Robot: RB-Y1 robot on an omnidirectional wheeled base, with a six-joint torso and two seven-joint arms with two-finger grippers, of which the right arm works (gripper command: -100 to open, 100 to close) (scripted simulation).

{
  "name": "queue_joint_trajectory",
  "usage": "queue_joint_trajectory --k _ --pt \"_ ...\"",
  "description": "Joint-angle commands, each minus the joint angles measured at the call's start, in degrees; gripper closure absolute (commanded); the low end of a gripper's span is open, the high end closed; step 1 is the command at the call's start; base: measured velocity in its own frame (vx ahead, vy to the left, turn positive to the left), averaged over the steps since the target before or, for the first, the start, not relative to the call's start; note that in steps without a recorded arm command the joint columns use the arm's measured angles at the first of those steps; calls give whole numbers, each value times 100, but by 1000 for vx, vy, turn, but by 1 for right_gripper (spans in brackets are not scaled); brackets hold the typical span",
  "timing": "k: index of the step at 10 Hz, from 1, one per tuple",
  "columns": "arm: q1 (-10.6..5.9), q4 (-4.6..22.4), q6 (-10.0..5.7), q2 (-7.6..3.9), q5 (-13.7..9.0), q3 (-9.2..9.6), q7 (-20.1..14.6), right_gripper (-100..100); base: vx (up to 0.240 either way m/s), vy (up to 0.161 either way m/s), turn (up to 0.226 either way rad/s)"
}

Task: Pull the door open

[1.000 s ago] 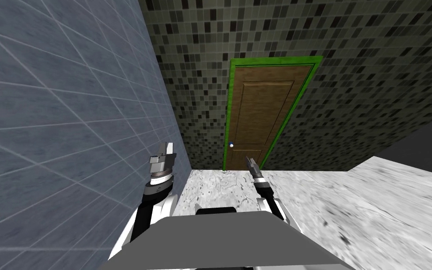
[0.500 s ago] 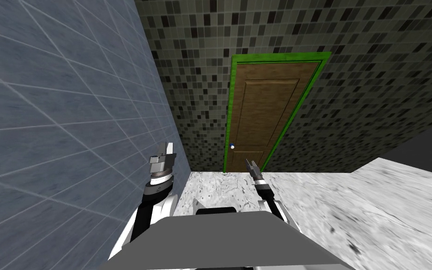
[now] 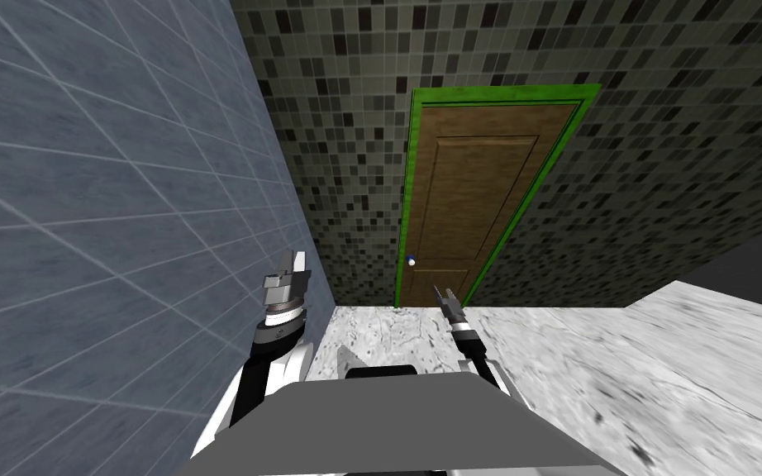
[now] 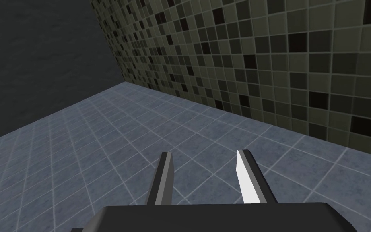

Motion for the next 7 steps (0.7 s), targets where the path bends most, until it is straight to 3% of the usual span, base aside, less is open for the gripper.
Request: queue_joint_trajectory --k 1,7 --pt "-45 238 -110 1 63 -70 174 -100 91 13 -8" --pt "-158 950 -399 5 292 -295 721 -100 99 15 -7"
